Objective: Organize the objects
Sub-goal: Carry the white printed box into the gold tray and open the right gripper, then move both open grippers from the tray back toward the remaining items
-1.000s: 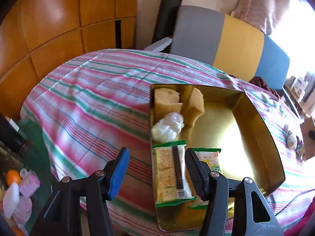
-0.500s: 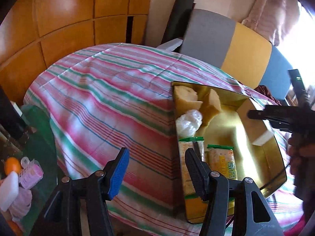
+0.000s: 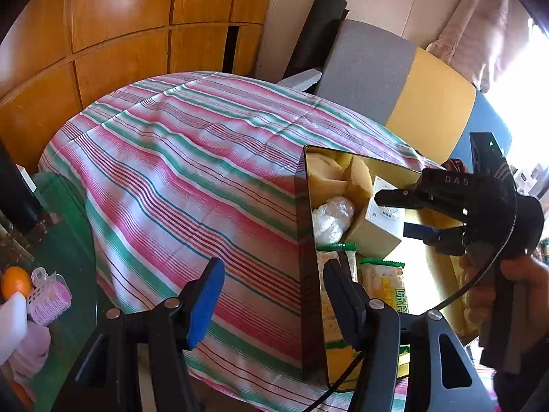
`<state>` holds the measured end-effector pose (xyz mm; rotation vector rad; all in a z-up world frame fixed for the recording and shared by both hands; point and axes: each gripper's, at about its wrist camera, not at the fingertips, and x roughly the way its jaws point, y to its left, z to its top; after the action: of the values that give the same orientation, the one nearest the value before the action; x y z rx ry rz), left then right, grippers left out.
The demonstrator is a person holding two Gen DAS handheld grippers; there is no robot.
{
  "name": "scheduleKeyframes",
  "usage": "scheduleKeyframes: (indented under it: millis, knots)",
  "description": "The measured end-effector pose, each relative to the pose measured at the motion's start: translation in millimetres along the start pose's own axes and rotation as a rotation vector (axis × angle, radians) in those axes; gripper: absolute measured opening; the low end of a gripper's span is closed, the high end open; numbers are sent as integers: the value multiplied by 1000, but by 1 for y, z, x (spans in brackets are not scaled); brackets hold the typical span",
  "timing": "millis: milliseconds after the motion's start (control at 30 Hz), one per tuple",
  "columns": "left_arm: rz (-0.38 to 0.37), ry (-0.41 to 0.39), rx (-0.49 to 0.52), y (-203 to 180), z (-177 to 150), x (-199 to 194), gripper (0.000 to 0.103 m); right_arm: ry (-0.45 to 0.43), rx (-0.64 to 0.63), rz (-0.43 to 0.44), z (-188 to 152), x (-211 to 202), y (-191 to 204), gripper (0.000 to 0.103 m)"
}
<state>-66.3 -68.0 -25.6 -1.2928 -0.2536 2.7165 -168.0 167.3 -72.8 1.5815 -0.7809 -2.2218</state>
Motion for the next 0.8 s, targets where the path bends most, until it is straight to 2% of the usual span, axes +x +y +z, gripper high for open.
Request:
scheduleKeyframes:
  millis: [100, 200, 567, 800]
  knots:
    - [4, -11, 2, -1, 0, -2, 64, -17, -10, -13, -4, -8, -1, 64]
    - [8, -21, 11, -5, 0, -5, 64, -65, -81, -62, -12, -25, 6, 64]
    - [14, -87, 65, -29, -4, -29, 67, -232, -450, -361, -78, -88, 26, 64]
    - [11, -106, 134, -55, -11, -38, 67, -304, -534, -493, -112, -124, 6, 64]
